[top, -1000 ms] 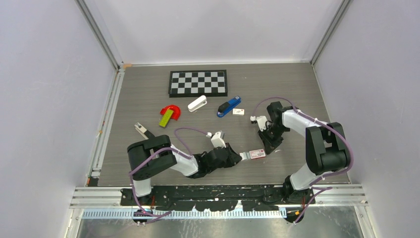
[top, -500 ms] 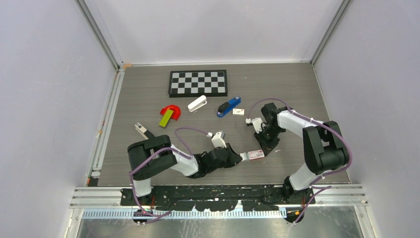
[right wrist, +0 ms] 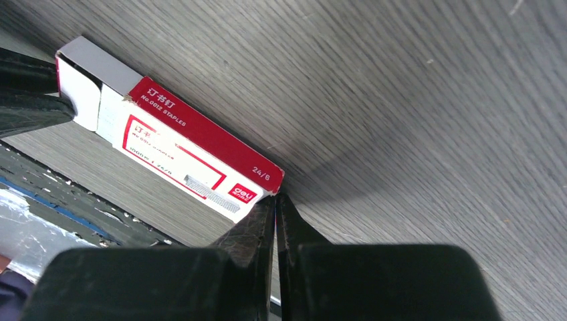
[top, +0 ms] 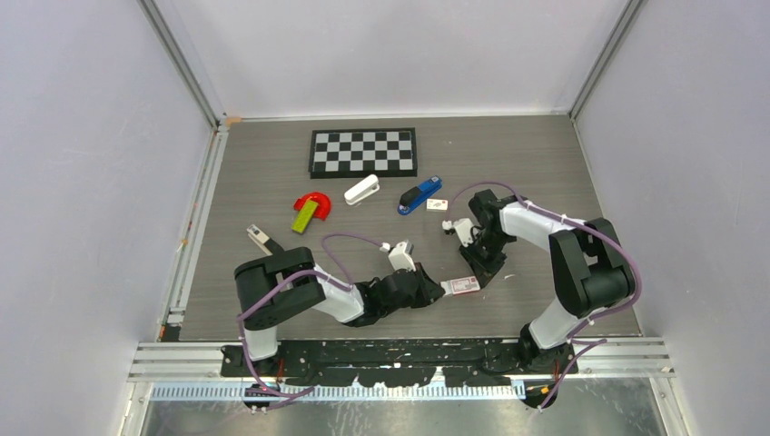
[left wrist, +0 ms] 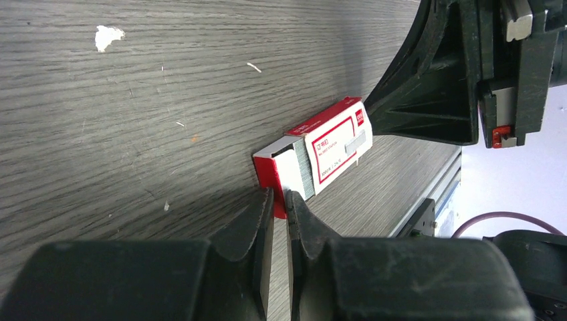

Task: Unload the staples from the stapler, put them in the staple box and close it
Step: Close the staple box at the center of the board.

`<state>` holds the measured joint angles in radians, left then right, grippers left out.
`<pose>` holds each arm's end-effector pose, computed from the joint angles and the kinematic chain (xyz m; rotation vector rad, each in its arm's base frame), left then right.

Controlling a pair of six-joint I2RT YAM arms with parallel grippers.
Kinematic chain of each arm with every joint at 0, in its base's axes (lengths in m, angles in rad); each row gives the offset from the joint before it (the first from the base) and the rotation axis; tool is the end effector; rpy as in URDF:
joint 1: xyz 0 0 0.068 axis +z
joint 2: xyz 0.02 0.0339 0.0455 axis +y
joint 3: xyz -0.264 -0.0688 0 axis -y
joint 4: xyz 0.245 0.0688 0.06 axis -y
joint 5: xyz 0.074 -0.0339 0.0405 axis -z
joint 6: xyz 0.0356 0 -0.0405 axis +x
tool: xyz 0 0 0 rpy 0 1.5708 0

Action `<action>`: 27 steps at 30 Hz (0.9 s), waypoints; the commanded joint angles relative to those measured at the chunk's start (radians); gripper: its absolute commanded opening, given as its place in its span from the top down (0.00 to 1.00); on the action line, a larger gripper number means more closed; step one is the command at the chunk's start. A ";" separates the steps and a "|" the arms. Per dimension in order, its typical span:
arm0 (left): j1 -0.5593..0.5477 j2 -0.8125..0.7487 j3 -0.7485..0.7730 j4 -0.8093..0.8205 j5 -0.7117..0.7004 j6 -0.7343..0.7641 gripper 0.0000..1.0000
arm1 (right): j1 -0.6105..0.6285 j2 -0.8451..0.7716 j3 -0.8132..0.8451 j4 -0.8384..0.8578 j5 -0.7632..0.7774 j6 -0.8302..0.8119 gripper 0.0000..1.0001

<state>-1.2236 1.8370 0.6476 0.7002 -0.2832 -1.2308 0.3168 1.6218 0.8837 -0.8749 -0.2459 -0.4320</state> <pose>0.1223 -0.3086 0.1123 -0.2024 2.2685 -1.1741 0.2353 0.0863 0.1483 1.1226 -2.8789 -0.3850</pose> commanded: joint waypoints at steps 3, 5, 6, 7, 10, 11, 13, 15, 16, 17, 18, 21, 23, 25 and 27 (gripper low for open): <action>-0.002 0.024 0.017 0.001 0.021 0.008 0.87 | 0.050 0.030 0.018 0.019 -0.023 0.017 0.90; -0.003 0.022 0.015 0.003 0.022 0.007 0.88 | 0.057 0.032 0.018 0.018 -0.022 0.019 0.90; -0.003 0.023 0.015 0.002 0.022 0.007 0.88 | 0.059 0.032 0.018 0.018 -0.022 0.018 0.90; -0.002 0.024 0.015 0.003 0.022 0.007 0.88 | 0.063 0.032 0.018 0.019 -0.024 0.017 0.90; -0.002 0.024 0.017 0.004 0.022 0.007 0.88 | 0.072 0.034 0.020 0.017 -0.027 0.016 0.90; -0.003 0.025 0.016 0.006 0.022 0.007 0.88 | 0.075 0.036 0.021 0.016 -0.027 0.016 0.90; -0.003 0.025 0.016 0.006 0.024 0.007 0.88 | 0.081 0.036 0.021 0.015 -0.029 0.015 0.90; -0.003 0.027 0.016 0.009 0.025 0.007 0.89 | 0.088 0.038 0.023 0.015 -0.029 0.016 0.90; -0.003 0.026 0.015 0.009 0.026 0.007 0.89 | 0.091 0.039 0.023 0.015 -0.029 0.015 0.90; -0.002 0.025 0.016 0.009 0.026 0.008 0.89 | 0.094 0.042 0.024 0.014 -0.029 0.016 0.90; -0.003 0.025 0.015 0.009 0.026 0.007 0.89 | 0.096 0.043 0.026 0.013 -0.031 0.014 0.90; -0.002 0.025 0.015 0.012 0.029 0.009 0.89 | 0.105 0.043 0.027 0.010 -0.037 0.013 0.90; -0.003 0.024 0.015 0.015 0.032 0.013 0.89 | 0.108 0.037 0.030 0.013 -0.041 0.013 0.90; -0.002 0.022 0.013 0.021 0.035 0.020 0.88 | 0.107 0.032 0.028 0.022 -0.039 0.021 0.89; -0.002 0.007 -0.009 0.065 0.029 0.028 0.86 | 0.102 0.027 0.025 0.040 -0.004 0.043 0.87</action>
<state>-1.2236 1.8416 0.6491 0.7113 -0.2604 -1.2282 0.4061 1.6451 0.9012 -0.9031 -0.2348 -0.4259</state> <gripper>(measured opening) 0.123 0.113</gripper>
